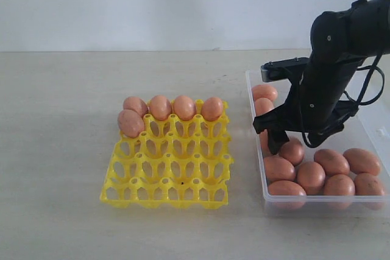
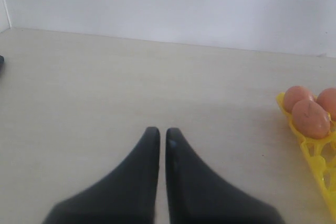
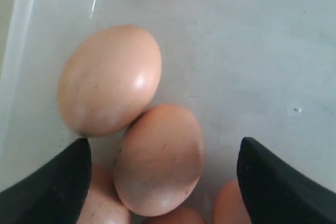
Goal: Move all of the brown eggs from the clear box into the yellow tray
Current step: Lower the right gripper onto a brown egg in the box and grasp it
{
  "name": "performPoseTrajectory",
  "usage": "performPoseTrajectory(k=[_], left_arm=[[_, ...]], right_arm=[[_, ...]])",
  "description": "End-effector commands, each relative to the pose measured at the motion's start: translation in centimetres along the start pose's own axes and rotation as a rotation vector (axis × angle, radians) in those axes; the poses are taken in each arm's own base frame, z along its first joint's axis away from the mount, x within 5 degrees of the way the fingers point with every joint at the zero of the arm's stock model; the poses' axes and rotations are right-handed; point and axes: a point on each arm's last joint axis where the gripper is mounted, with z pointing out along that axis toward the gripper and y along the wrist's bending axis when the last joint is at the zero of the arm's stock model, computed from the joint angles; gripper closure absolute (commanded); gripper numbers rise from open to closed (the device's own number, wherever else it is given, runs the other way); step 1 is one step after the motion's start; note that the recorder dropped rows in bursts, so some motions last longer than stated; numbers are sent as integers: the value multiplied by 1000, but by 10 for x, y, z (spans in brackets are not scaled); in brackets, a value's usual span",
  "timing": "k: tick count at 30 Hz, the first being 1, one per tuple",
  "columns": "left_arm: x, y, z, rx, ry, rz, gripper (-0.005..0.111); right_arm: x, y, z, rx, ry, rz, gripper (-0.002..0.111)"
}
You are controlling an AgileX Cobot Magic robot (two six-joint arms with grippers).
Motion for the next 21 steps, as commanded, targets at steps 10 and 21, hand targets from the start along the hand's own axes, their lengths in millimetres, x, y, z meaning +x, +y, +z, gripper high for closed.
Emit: performPoseTrajectory(k=[10, 21], left_arm=[[0, 0, 0, -3, -8, 3, 103], [0, 0, 0, -3, -8, 3, 103]], right_arm=[[-1, -2, 15, -9, 22, 43, 63], [-1, -3, 14, -2, 17, 29, 108]])
